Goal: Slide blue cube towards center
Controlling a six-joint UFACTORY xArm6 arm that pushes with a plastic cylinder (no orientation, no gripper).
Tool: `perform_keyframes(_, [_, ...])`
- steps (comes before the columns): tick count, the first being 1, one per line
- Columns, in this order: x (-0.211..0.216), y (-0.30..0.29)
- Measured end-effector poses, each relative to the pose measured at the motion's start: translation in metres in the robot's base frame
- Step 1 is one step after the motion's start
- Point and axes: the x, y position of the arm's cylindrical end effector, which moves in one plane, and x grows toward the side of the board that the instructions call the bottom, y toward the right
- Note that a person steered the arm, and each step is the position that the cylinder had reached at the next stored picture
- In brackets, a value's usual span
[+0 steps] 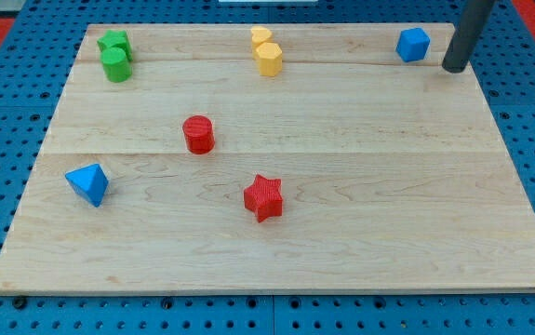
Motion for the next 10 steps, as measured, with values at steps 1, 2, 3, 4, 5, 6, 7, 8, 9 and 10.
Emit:
perform_keyframes(1, [-0.003,0.0])
perform_keyframes(2, [-0.008,0.001])
perform_keyframes(3, [-0.045,0.005])
perform_keyframes(4, [-0.051,0.005])
perform_keyframes(5, [-0.054,-0.004])
perform_keyframes(6, [-0.061,-0.031])
perform_keyframes(7, [-0.061,-0.032])
perform_keyframes(8, [-0.063,-0.033])
perform_keyframes(9, [-0.081,-0.039])
perform_keyframes(10, [-0.081,-0.039])
